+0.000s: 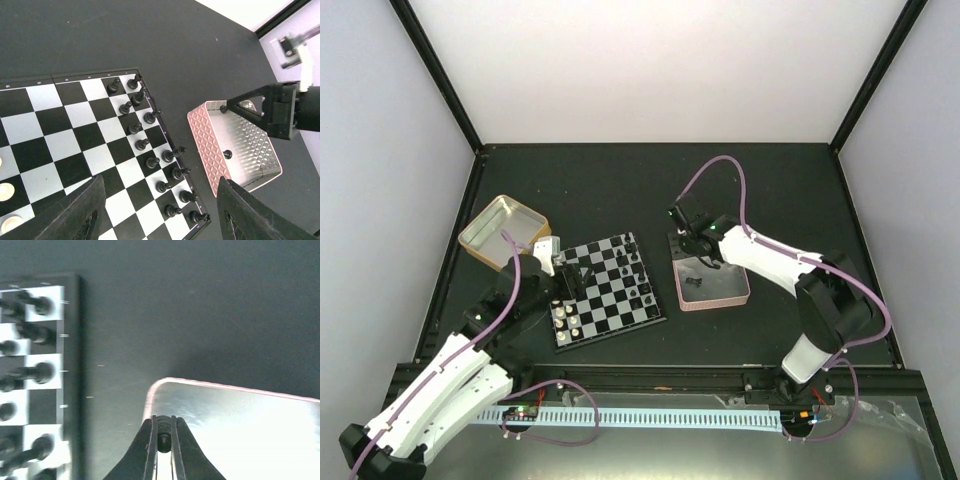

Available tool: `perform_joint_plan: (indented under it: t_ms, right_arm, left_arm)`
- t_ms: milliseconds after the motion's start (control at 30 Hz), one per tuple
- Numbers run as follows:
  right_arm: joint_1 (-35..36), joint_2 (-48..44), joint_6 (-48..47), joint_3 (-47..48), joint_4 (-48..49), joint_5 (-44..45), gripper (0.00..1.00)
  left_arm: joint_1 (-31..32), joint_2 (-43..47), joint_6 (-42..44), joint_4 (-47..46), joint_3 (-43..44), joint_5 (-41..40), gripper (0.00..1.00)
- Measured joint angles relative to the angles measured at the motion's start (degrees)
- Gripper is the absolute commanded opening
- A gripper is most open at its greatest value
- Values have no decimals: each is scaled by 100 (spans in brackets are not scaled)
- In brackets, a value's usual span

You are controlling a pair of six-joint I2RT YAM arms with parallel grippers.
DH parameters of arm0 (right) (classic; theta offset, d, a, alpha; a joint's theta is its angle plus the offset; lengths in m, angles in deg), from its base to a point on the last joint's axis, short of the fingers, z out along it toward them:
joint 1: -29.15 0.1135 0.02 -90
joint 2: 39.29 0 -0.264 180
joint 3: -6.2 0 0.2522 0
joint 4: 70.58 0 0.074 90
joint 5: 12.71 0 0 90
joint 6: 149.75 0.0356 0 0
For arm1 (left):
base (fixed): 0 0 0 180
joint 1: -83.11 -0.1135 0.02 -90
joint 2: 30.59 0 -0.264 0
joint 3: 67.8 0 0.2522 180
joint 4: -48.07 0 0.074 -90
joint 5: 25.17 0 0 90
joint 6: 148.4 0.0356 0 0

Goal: Set up the chess pieces on the board
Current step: Pick up the chess piece from the storage box, then place the chess piece on the chessboard.

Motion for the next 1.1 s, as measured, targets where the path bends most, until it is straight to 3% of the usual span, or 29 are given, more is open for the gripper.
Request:
perform_joint_plan:
  t_ms: [467, 867, 1100]
  right_arm:
    - [1333, 531, 74, 1290, -542, -490, 4]
    - [2739, 431, 577, 874, -1239, -170, 4]
    - [2809, 435, 846, 623, -1412, -90, 5]
  left_arm:
    - [0, 168, -68, 92, -105, -103, 62]
    - [0, 577, -83, 256, -212, -282, 63]
    - [0, 595, -85, 286, -234, -343, 63]
